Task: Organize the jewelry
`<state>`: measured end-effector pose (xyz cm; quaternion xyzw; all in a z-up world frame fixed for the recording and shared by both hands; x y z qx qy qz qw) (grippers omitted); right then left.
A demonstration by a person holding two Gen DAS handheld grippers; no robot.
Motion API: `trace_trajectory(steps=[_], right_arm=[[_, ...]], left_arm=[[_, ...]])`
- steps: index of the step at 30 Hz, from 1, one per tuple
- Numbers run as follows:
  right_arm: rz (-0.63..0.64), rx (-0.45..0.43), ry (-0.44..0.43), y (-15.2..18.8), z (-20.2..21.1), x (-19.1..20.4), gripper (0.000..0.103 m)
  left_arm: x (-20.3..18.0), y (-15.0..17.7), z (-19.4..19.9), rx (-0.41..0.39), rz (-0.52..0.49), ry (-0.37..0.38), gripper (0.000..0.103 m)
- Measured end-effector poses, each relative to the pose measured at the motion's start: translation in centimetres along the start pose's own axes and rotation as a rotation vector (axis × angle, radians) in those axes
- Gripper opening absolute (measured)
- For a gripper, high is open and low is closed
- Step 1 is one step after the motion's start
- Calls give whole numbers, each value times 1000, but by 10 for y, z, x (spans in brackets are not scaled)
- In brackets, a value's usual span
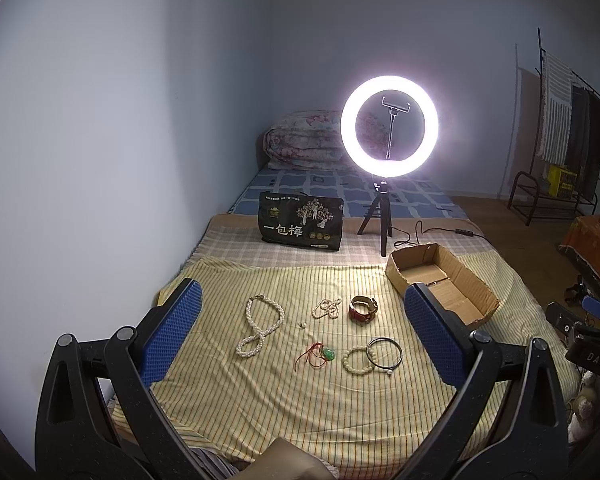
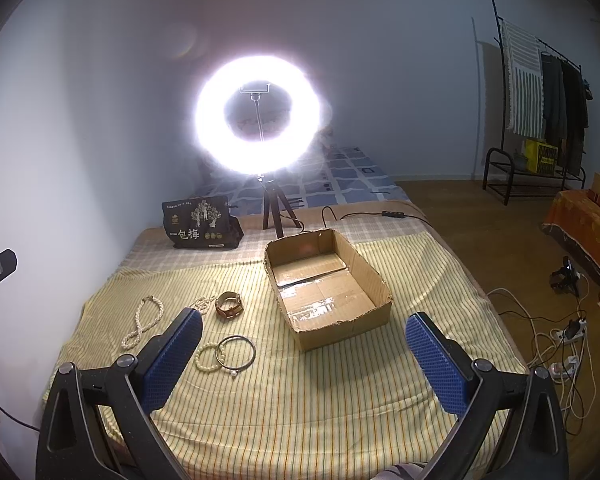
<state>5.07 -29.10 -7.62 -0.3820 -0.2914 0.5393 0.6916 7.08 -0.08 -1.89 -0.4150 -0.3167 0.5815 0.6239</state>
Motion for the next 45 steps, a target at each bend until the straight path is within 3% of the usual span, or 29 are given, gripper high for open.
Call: trace_trajectory(steps=[33,39,45], right_arm=[[44,13,-3,-3,-17,17,103],[119,-6,24,-9,-47,28,103],[219,48,-42,4,-99,52,103]], left_arm=[[13,11,-32,30,-23,-27,103],[41,15,-66,101,7,-23,103],[74,19,-103,134,9,-72,103]])
Point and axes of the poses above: each gripper's, at about its wrist camera, not at the fingertips, and z roughly against the way its jaws point, x to its left, y to its underside, the point moved 8 cm from there along -z, roughly the way its jaws point, and after that the axes turned 9 degrees about y, right-handed, at the moved point
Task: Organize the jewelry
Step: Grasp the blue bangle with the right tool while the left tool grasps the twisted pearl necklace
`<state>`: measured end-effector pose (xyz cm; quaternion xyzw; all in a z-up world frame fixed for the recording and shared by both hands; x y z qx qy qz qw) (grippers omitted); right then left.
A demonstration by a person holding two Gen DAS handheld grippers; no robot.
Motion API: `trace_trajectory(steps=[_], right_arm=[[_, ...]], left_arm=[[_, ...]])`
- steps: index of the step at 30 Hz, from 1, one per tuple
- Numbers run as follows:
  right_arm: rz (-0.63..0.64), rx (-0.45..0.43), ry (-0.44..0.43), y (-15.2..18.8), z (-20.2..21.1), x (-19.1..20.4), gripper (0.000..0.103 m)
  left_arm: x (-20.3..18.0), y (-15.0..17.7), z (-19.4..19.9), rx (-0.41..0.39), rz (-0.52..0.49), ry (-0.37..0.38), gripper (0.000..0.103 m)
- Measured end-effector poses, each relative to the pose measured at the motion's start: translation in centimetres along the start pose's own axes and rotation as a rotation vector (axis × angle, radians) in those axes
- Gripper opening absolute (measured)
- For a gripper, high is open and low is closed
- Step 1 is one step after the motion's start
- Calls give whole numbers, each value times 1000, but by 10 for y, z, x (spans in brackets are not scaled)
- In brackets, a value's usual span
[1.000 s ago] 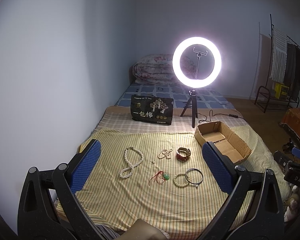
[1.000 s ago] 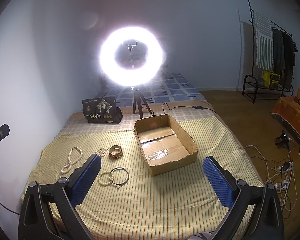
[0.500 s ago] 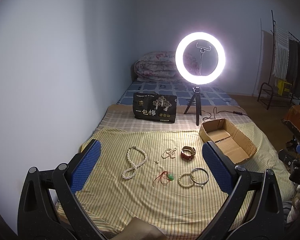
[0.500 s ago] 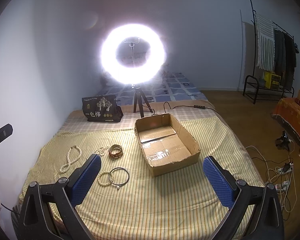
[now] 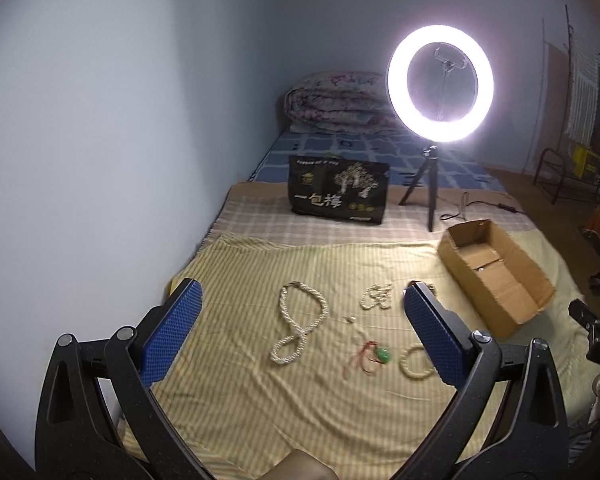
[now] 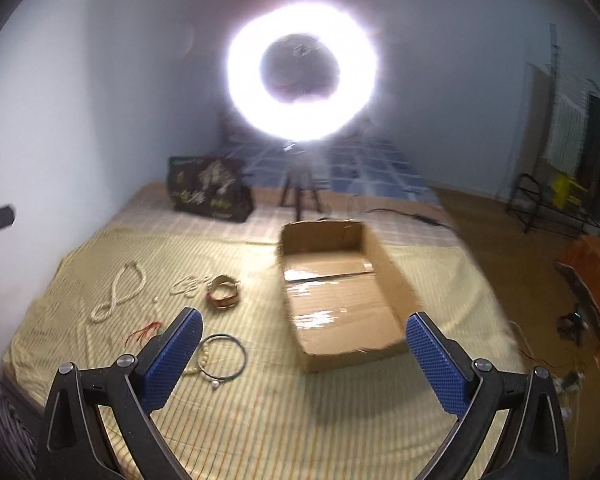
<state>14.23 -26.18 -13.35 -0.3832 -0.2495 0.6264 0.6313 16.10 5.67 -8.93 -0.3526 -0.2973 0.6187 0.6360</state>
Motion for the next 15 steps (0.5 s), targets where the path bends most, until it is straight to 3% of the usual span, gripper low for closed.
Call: trace_trajectory(steps=[3,5,7,11,15], right_arm=[[66,51,-50,7,-30,21,97],[115,81,-124,13,-46,38,87],[156,122,-191,21,-61,57,83],[212,204,-315,45,-86,91,75],[251,314,-413,74,-102,115,62]], left_arm=[[10,4,-26,32,7,9,103],[13,7,-44,56,-1,22,97],[19,11,-62,94,5,6,85],[30,21,-96,142,20,27,84],[57,43,-135,204,100,27,63]])
Point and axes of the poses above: each gripper's, at about its wrist camera, not at the fingertips, and z roughly against the way its jaws point, x to its left, y to its underside, the point moved 8 cm from there along -z, roughly the way its jaws point, and after that the axes turned 9 degrees about y, right-handed, at the moved point
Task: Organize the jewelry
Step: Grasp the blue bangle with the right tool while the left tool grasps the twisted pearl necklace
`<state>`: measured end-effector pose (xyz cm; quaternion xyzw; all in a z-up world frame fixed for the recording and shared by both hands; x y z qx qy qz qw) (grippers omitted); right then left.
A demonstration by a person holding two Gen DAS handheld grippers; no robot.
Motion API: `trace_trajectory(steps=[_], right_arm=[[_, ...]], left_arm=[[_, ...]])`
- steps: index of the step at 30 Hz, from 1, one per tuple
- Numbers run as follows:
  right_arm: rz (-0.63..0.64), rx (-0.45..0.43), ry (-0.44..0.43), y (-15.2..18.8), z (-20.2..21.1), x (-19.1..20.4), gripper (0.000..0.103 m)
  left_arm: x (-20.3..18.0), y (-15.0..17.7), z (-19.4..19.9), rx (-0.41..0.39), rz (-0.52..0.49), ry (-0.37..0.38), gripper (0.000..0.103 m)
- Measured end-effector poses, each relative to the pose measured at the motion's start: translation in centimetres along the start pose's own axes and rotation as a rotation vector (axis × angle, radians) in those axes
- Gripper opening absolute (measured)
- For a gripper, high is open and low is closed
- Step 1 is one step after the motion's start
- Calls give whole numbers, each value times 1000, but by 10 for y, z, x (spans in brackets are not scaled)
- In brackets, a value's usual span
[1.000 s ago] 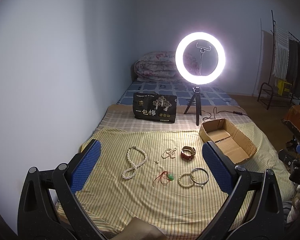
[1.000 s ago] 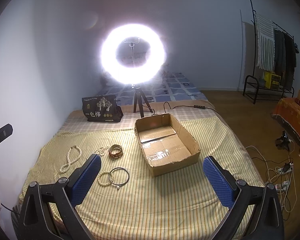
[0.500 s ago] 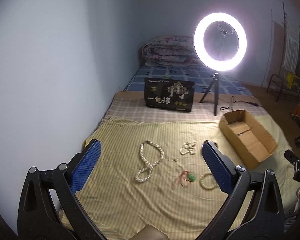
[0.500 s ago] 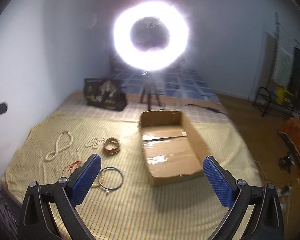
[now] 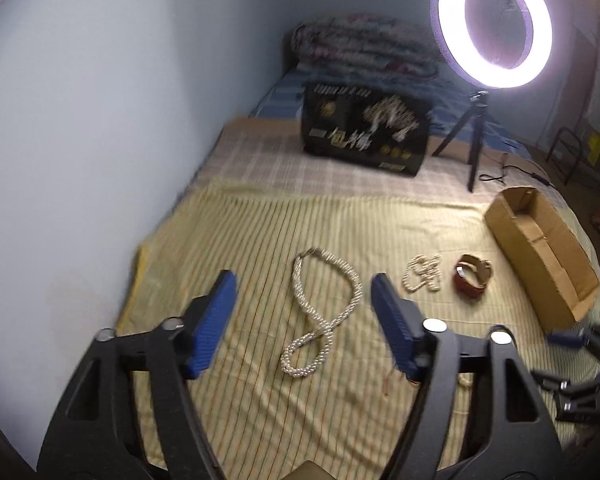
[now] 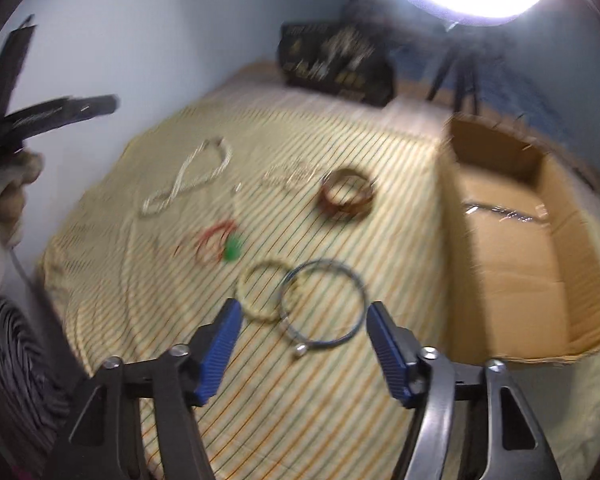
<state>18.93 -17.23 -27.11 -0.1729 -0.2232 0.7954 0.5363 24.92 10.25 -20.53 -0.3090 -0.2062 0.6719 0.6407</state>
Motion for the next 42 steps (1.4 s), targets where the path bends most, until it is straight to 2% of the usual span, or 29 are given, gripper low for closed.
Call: trace_trajectory(steps=[1,3,6,11,13,16,21,31,42], right_arm=[[22,11,-2,3,-5,4,62],[53,16,7,6,-10,7,61],[68,44,-7,12,-17,5,57],[72,108,-54,21,-31,6,44],[86,113,-58,20,-37,10,43],[96,125,-59,20,-43,12,38],[118,131,-51,16,-50,16,35],[218,171,33,15,-57,18,34],[315,179,97,20,-58,20,24]], left_arm=[[9,7,-12,36,32,-1,57],[21,15,-32,91,82,19,52],[23,22,-47,135,116,53,52],[8,34,-68,205,117,104,52],[4,36,-76,226,116,107,52],[7,38,-88,248,140,98,52],[22,42,-102,278,223,108,52],[27,44,-120,313,253,114,52],[37,43,-143,329,321,107,52]])
Point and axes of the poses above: each gripper's, at about its wrist camera, not at the fingertips, and z roughly against the way its jaws point, x to its left, y to its underside, the point moved 8 cm from there along -z, roughly the way its jaws point, and after that the axes turned 9 degrees about y, right-handed, at the moved point
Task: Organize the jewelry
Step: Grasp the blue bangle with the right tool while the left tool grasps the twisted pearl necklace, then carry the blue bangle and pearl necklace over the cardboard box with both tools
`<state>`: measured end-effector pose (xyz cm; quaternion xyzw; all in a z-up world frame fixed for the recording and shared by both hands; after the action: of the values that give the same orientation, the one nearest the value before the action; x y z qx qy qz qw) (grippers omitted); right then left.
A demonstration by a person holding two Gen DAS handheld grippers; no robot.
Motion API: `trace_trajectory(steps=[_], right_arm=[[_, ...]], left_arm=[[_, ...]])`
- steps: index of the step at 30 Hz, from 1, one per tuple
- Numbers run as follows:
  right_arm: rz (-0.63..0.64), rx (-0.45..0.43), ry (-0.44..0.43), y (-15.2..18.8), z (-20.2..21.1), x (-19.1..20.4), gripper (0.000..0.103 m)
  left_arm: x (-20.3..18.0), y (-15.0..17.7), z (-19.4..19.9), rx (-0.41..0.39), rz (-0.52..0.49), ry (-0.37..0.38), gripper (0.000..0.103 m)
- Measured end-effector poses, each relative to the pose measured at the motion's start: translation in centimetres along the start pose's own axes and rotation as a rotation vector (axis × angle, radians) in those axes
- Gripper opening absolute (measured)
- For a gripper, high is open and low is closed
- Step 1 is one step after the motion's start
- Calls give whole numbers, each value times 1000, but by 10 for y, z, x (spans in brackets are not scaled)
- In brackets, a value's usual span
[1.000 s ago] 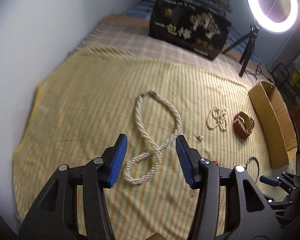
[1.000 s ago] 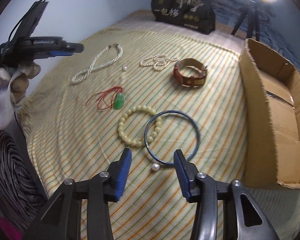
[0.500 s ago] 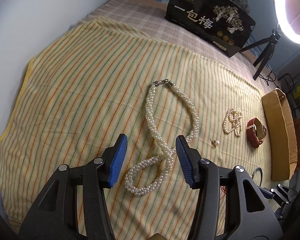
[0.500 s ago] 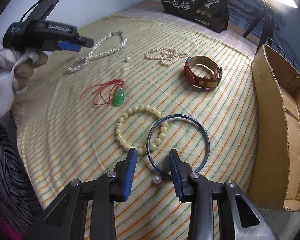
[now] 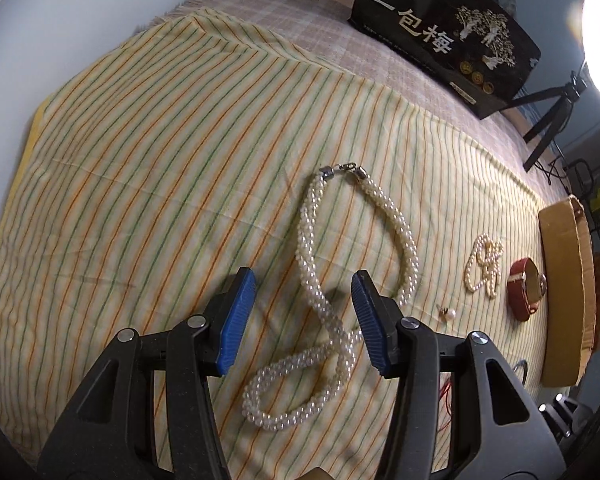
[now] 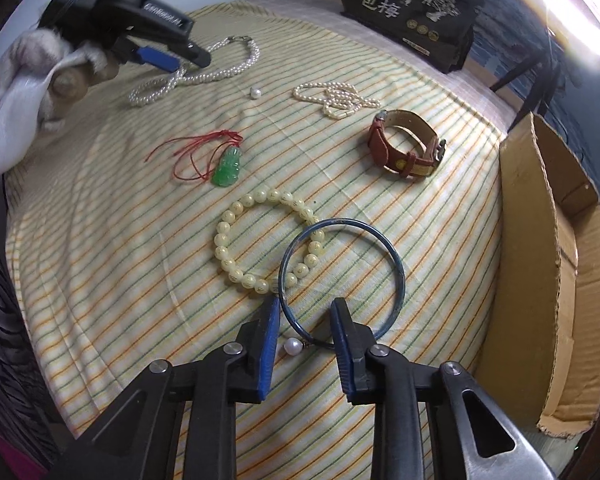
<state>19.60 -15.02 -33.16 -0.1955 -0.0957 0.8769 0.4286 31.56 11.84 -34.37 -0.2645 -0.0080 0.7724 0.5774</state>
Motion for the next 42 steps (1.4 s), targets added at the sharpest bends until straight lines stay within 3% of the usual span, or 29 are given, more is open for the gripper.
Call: trace_trajectory(steps=[2,5,9,11,16,25,31,42], right_arm=[[8,-1,3,-1,-1,2,21],[15,3,5,-4,-2,3,13],[24,1,9,-9,-3,5,7],[17,-1,3,-10,-2,5,4],[-55,-6,-50,-15,0,-4,2],[-179,-64,-93,-20,24,-29,1],[-233,-114,-56,-33,44,-47,1],[-283,-206,9,-39,85,-71,1]], left_arm=[[1,-2,-2,-2,6,5,51],[2,-6,-4,-8,14,-23,40],[2,-8,-5,-20,-7,-61,18],[4,-9,-3,-20,9,-41,8],[5,-11,2,-29,68,13,6],[-33,-20,46,-125,32,136,6],[-57,-27,88,-214,-36,149,6],[-87,-22,139,-287,-88,215,6]])
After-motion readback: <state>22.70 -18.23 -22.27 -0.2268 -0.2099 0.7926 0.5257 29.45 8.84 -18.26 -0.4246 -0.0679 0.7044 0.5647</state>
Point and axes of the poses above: each gripper's, at about its wrist camera, not at the fingertips, and z roughly against the way its jaws point, x to its left, y to its underside, the point moved 8 cm from there along -z, roughly the way its jaws point, and after that the axes turned 9 degrees about y, right-handed, at the moved point
